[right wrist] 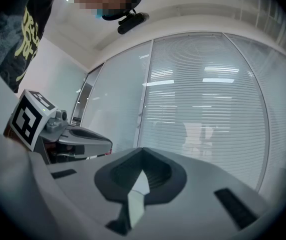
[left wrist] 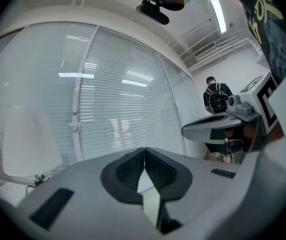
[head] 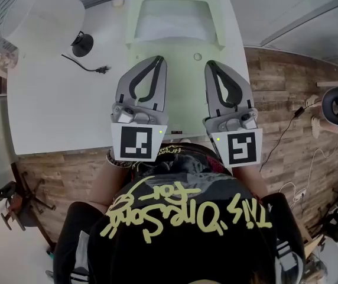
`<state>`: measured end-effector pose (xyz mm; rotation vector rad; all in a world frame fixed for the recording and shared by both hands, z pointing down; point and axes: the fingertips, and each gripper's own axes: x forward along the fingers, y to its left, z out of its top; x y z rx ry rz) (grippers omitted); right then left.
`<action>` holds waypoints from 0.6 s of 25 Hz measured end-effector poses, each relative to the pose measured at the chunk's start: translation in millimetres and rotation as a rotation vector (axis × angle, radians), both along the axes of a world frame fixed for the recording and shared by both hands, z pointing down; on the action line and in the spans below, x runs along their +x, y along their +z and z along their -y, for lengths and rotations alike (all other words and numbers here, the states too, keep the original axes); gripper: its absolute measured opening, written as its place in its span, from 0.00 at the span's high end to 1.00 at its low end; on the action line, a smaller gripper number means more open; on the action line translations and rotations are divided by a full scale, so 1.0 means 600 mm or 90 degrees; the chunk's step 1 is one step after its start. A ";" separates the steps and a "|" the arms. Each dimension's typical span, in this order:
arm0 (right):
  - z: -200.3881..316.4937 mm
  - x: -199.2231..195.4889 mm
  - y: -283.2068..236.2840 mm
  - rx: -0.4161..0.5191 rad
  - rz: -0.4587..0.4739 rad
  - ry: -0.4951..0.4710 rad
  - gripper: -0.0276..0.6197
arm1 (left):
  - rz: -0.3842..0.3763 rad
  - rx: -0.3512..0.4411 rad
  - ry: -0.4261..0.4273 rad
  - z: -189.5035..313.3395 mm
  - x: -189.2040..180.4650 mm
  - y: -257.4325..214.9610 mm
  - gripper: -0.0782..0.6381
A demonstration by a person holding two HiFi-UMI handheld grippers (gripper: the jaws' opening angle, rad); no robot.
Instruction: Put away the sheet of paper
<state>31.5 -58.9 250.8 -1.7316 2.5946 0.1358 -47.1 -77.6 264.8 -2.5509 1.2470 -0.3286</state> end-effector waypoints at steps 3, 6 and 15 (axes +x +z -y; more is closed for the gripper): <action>-0.001 -0.003 -0.004 0.005 0.004 -0.001 0.95 | 0.000 0.000 0.004 0.000 -0.001 0.000 0.88; -0.001 -0.004 -0.003 0.007 -0.001 0.003 0.95 | -0.006 -0.001 0.005 0.002 -0.002 0.000 0.88; 0.002 -0.004 -0.004 0.009 0.002 0.016 0.95 | 0.000 0.000 0.021 0.007 0.001 -0.003 0.88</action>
